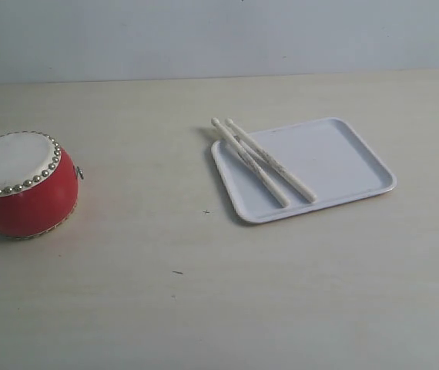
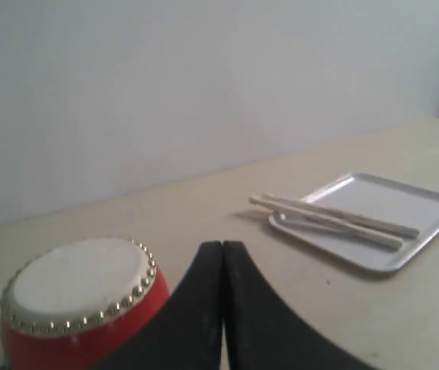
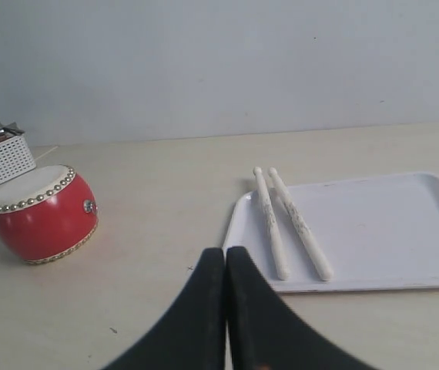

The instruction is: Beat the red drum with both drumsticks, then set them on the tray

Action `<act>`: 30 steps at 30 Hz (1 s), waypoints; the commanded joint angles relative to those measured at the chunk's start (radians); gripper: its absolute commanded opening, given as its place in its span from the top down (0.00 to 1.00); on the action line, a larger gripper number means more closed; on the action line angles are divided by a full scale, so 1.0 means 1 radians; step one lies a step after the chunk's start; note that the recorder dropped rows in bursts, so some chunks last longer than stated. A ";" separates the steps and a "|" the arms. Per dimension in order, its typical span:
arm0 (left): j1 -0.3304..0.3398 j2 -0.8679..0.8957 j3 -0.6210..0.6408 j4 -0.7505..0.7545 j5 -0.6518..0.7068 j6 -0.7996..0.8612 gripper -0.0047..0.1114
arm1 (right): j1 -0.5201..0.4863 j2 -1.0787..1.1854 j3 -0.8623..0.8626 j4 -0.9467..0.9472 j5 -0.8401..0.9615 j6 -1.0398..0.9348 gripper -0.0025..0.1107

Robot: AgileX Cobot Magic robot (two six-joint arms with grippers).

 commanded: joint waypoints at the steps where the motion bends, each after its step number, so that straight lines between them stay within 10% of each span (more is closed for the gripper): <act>1: -0.002 -0.006 0.001 -0.099 0.100 0.087 0.96 | 0.000 -0.003 0.005 -0.004 0.000 -0.008 0.98; 30: 0.058 -0.006 0.001 -0.149 0.215 0.082 0.96 | -0.205 -0.003 0.005 -0.002 0.000 -0.006 0.98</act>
